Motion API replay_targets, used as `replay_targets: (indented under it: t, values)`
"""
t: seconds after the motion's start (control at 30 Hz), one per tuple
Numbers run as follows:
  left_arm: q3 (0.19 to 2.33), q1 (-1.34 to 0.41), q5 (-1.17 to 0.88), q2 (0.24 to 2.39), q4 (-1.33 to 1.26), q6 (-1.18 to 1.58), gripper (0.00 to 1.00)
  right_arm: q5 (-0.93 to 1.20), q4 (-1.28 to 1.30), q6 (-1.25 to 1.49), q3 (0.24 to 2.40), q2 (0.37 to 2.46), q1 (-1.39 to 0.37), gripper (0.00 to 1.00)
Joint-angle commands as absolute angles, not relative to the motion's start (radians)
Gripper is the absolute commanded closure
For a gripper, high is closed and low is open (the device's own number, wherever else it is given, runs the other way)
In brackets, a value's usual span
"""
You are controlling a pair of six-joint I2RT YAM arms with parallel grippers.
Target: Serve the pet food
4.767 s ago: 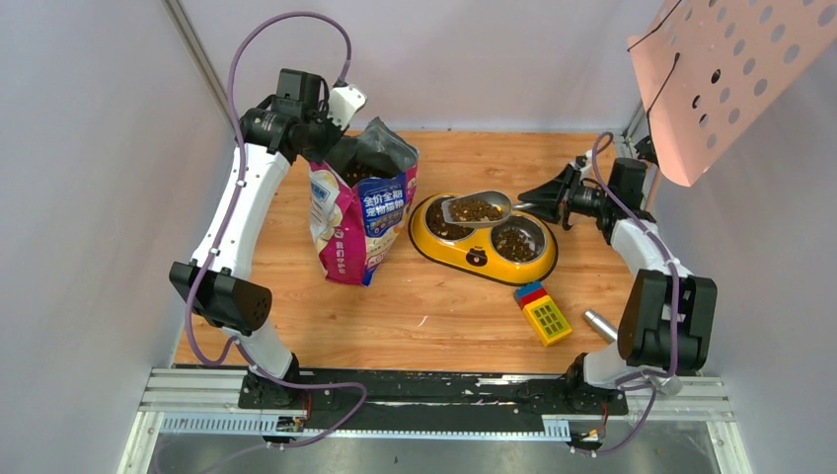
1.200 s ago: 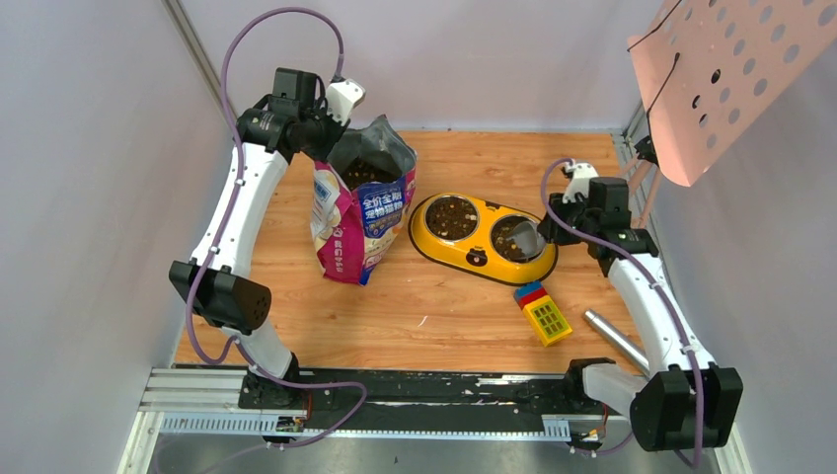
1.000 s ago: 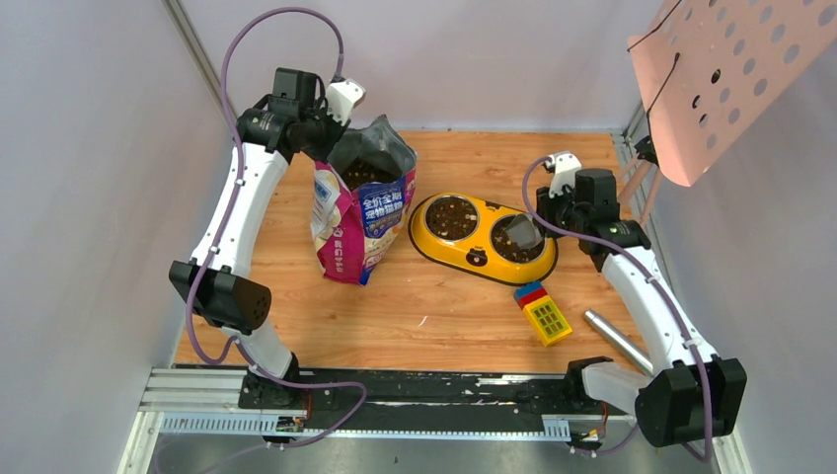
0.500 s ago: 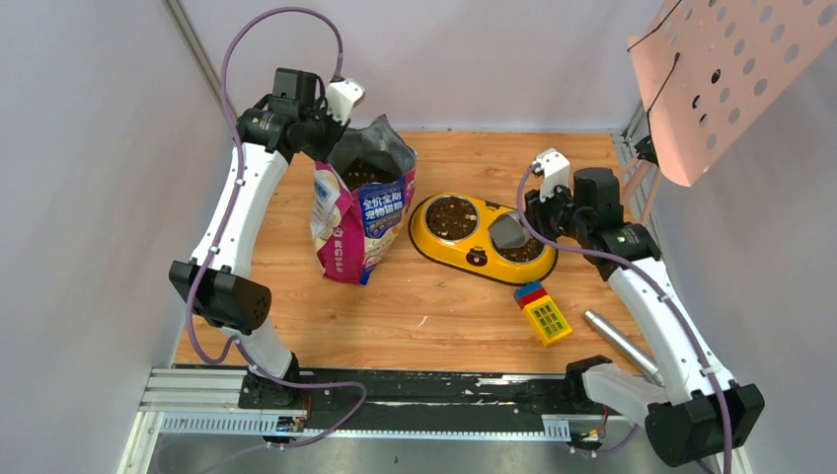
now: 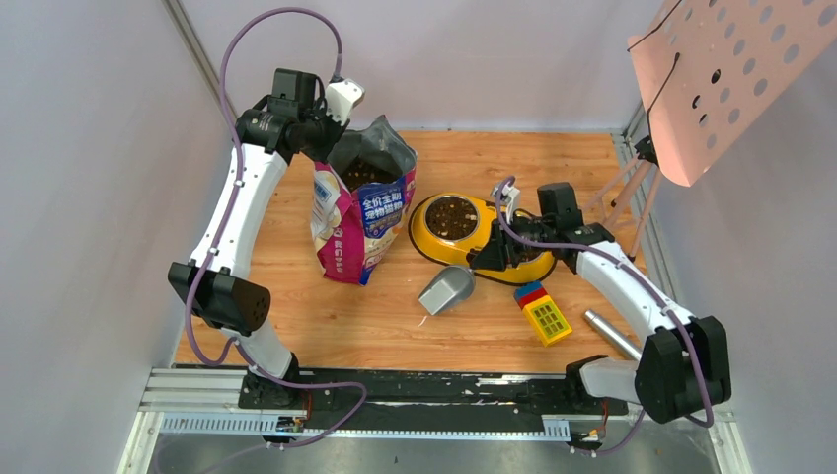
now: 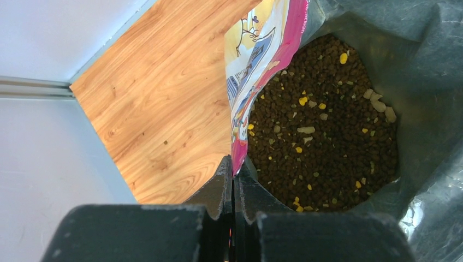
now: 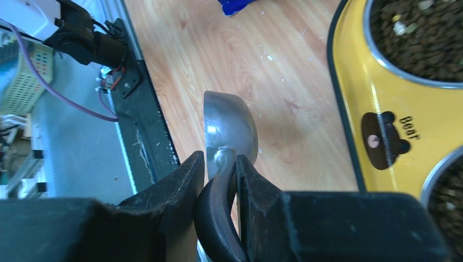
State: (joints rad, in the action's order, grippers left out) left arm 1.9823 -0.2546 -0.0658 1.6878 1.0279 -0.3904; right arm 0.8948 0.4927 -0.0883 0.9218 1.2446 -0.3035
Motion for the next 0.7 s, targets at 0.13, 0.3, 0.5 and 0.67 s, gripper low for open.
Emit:
replay_targets:
  t: [0.13, 0.3, 0.5, 0.67]
  values:
    - [2.038, -0.257, -0.080, 1.633, 0.948, -0.378, 1.00, 1.035, 0.185, 0.131, 0.824, 1.313, -0.308, 1.00]
    - [2.021, -0.256, -0.083, 1.626, 0.949, -0.344, 1.00, 1.029, 0.120, 0.202, 0.736, 1.365, -0.322, 1.00]
    - [1.989, -0.256, -0.102, 1.595, 0.960, -0.336, 1.00, 0.915, 0.117, 0.284, 0.679, 1.427, -0.307, 1.00]
    - [1.945, -0.256, -0.108, 1.561, 0.952, -0.339, 1.00, 0.794, 0.150, 0.356, 0.652, 1.429, -0.239, 0.99]
